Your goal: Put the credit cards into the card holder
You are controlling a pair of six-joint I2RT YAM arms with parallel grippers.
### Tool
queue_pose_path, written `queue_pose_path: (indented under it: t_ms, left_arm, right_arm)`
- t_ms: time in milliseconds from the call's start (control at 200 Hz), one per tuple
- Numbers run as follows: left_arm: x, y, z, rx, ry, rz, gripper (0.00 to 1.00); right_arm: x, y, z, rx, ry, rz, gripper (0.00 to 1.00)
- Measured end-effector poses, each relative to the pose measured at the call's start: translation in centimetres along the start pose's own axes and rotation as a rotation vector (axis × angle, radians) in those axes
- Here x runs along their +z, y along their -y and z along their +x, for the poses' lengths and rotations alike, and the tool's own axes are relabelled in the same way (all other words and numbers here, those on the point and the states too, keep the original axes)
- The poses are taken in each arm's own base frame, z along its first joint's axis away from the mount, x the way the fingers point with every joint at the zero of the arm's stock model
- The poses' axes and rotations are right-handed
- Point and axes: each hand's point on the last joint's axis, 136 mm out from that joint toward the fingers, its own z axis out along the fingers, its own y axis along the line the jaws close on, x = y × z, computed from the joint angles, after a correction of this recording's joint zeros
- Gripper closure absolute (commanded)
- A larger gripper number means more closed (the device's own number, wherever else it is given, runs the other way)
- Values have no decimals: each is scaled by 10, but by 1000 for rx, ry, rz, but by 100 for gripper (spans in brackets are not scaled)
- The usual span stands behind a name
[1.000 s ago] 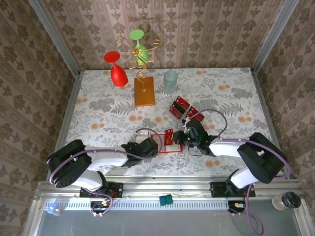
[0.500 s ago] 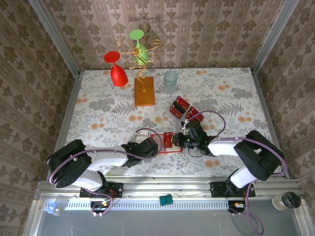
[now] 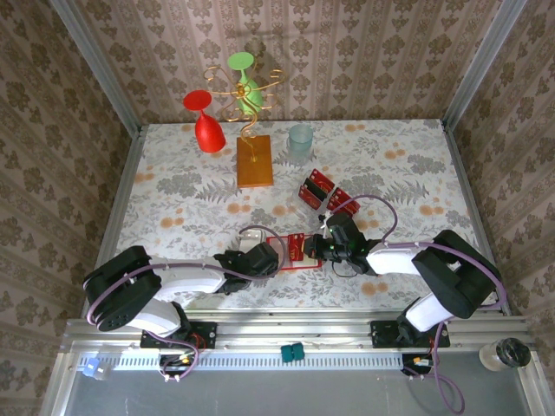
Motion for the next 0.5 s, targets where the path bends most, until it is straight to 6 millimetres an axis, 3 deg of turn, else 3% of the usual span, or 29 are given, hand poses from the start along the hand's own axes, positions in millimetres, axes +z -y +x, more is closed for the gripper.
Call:
queue_pose_path:
  t_ms: [500]
  left_arm:
    - [0, 0, 0, 0, 0, -1, 0]
  right_arm:
    - [-2, 2, 6, -22, -36, 11, 100]
